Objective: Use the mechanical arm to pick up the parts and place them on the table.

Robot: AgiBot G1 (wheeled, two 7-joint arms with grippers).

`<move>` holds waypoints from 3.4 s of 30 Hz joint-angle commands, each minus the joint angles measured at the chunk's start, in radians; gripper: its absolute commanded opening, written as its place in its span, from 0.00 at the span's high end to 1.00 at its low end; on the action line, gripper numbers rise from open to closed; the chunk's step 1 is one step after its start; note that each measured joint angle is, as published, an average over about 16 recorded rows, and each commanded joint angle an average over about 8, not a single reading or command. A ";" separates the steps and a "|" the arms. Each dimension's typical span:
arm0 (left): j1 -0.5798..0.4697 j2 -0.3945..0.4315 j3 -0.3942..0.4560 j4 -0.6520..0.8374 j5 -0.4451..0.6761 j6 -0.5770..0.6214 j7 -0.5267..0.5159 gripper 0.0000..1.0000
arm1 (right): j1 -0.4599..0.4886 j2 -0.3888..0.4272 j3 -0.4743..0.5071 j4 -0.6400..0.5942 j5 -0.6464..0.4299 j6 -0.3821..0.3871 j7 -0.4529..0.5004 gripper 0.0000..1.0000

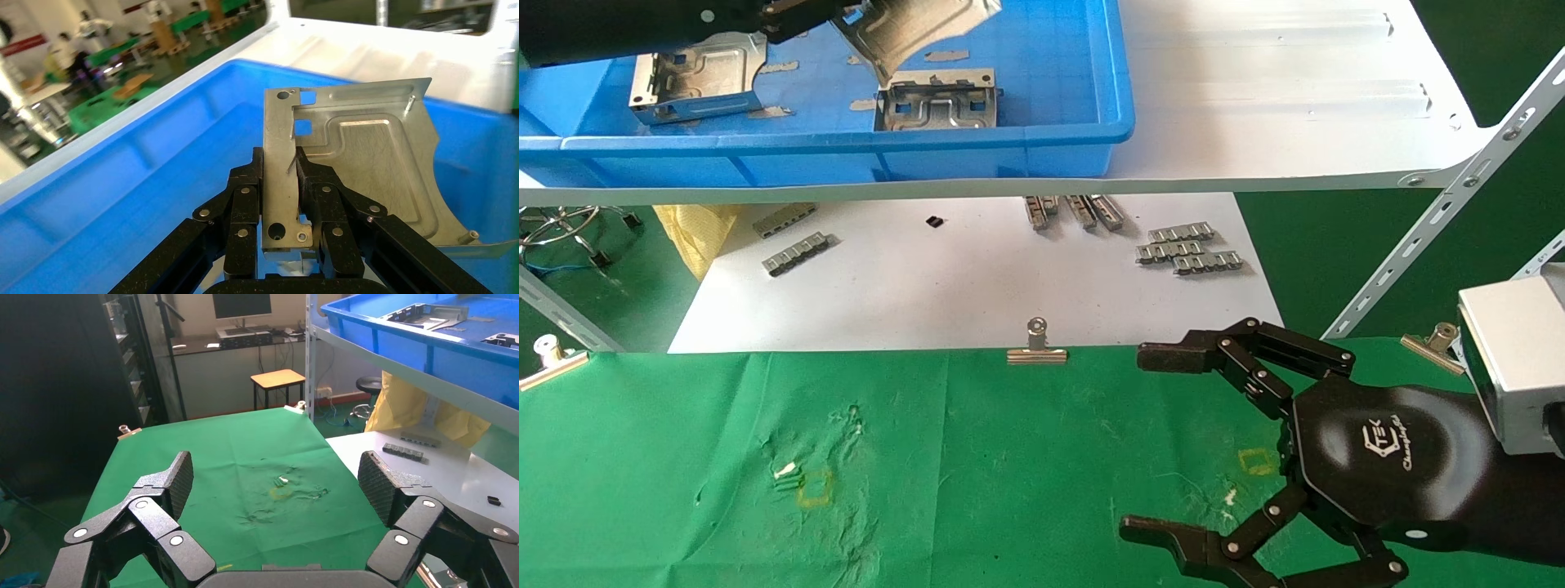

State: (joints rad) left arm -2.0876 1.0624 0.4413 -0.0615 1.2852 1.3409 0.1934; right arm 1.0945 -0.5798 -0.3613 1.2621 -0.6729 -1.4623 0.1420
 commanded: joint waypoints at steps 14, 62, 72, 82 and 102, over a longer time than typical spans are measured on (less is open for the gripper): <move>-0.008 -0.048 -0.007 -0.016 -0.022 0.239 0.060 1.00 | 0.000 0.000 0.000 0.000 0.000 0.000 0.000 0.00; 0.332 -0.248 0.534 -0.275 -0.051 0.215 0.480 0.22 | 0.000 0.000 -0.001 0.000 0.000 0.000 0.000 0.00; 0.319 -0.192 0.543 -0.152 -0.043 0.209 0.574 0.00 | 0.000 0.000 -0.001 0.000 0.000 0.000 0.000 0.00; 0.322 -0.193 0.501 -0.070 -0.127 0.247 0.555 0.00 | 0.000 0.000 -0.001 0.000 0.001 0.000 0.000 0.00; 0.371 -0.211 0.460 -0.073 -0.201 0.257 0.475 0.00 | 0.000 0.000 -0.001 0.000 0.001 0.001 0.000 0.00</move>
State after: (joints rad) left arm -1.7049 0.8468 0.8902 -0.1522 1.0758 1.5963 0.6525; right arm 1.0944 -0.5794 -0.3620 1.2619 -0.6722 -1.4617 0.1415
